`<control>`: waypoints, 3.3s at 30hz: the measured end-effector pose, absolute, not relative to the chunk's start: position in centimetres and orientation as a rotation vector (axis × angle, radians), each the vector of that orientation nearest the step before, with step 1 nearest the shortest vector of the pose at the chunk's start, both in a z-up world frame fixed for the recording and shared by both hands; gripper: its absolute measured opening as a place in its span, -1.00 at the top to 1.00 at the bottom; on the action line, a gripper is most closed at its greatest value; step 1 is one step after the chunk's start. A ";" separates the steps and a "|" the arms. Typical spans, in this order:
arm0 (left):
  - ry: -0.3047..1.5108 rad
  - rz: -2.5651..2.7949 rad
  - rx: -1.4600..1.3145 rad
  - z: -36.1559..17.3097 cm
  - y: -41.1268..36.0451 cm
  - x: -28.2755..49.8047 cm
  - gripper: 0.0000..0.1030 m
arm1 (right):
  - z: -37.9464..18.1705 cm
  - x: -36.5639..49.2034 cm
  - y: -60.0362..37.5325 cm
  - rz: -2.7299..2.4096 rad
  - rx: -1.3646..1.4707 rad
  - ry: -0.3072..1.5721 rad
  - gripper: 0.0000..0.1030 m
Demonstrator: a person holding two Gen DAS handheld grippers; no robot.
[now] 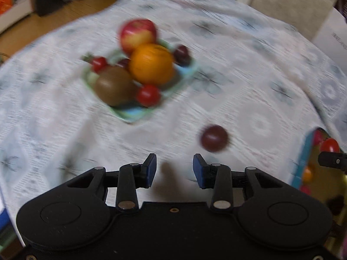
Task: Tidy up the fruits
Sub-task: 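Grasp the last dark red plum with the left tool while the right tool grasps a red cherry tomato, then carry the plum and the red tomato over the gold tray with both tools, then open the left tool to drop the plum while the right tool releases the tomato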
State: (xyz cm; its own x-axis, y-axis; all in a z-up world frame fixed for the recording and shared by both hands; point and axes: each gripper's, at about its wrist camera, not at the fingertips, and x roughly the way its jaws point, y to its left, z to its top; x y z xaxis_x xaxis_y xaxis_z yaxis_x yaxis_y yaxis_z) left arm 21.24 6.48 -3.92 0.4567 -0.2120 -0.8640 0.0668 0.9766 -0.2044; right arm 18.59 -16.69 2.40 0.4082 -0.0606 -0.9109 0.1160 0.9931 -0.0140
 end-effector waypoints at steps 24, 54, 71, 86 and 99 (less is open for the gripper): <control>1.189 -0.079 -0.188 -5.4 0.9 26.0 -0.02 | -0.9 17.0 -24.5 -0.130 0.180 1.134 0.41; 1.198 -0.110 -0.014 -1.3 -6.9 20.6 0.03 | 0.2 16.3 -25.7 -0.164 0.150 1.206 0.41; 1.215 -0.166 0.087 -0.8 -13.5 14.5 0.03 | 2.0 14.5 -26.4 -0.144 -0.010 1.163 0.41; 1.228 -0.104 0.127 -1.7 -15.5 13.4 0.03 | 1.9 14.4 -27.6 -0.109 0.032 1.190 0.41; 1.223 -0.090 0.164 -1.8 -16.4 12.8 0.00 | 2.2 14.2 -28.5 -0.116 0.059 1.186 0.40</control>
